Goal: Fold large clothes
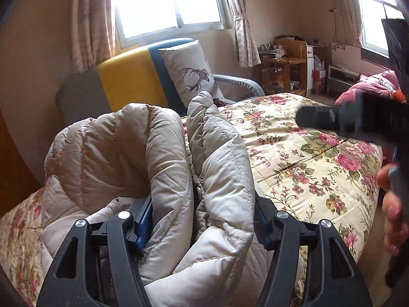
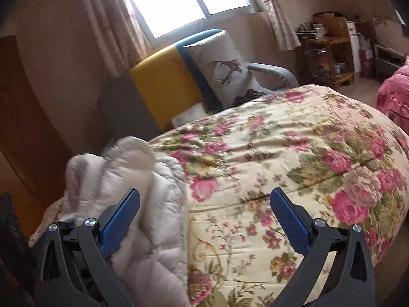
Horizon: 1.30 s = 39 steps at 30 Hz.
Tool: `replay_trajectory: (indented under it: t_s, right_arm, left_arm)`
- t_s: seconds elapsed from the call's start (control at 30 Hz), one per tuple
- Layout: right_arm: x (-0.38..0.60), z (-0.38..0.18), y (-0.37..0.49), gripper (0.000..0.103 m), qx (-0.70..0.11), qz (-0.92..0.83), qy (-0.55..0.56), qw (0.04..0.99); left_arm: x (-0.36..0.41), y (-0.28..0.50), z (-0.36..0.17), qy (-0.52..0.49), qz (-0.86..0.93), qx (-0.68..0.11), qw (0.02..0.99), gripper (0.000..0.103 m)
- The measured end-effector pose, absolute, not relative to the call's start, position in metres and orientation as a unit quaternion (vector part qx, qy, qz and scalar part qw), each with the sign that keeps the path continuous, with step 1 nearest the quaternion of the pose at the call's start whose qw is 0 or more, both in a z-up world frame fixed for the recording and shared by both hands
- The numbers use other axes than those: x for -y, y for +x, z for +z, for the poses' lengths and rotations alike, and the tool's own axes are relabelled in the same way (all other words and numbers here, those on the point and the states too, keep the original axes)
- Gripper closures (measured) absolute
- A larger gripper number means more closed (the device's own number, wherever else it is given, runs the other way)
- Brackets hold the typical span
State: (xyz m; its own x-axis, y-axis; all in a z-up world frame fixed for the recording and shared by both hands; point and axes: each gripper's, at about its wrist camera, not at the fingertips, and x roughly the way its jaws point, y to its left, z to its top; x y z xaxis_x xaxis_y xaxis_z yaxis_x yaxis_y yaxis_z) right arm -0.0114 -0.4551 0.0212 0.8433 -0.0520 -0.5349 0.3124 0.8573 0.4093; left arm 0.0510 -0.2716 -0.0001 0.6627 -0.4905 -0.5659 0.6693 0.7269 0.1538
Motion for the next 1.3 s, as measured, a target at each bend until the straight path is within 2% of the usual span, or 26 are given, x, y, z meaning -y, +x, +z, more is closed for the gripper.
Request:
replay_trajectory:
  t_s: [0.2,0.4,0.6,0.77,0.93,1.03,1.17,1.3]
  right_arm:
    - [0.414,0.052,0.073,0.002,-0.35,0.037,0.179,0.919]
    - [0.386,0.014,0.128,0.002,-0.438,0.016,0.094,0.894]
    - [0.418,-0.03,0.108,0.002,-0.419,0.007,0.195,0.887]
    - [0.428,-0.046,0.09,0.002,-0.389,-0.004,0.265,0.882]
    - [0.437,-0.023,0.05,0.002,-0.302,0.001,0.33,0.894]
    - [0.455,-0.015,0.012,0.002,-0.253,-0.061,0.355,0.898]
    - [0.469,-0.027,0.001,0.002,-0.283,-0.127,0.341,0.887]
    - [0.446,-0.047,0.03,0.002,-0.337,-0.09,0.286,0.892]
  left_arm:
    - [0.263,0.039,-0.003,0.176,-0.362,-0.228,0.886,0.028]
    - [0.239,0.032,0.006,0.157,-0.424,-0.247,0.857,0.023]
    - [0.168,0.028,0.047,0.04,-0.517,-0.264,0.813,0.023]
    - [0.1,0.077,0.066,-0.039,-0.395,-0.232,0.888,0.023]
    - [0.042,0.161,0.029,-0.089,-0.23,-0.263,0.933,0.023]
    - [0.013,0.188,-0.001,-0.133,-0.186,-0.291,0.929,0.023]
    - [0.016,0.191,-0.028,-0.165,-0.199,-0.308,0.916,0.023]
    - [0.042,0.189,-0.032,-0.175,-0.252,-0.307,0.901,0.023]
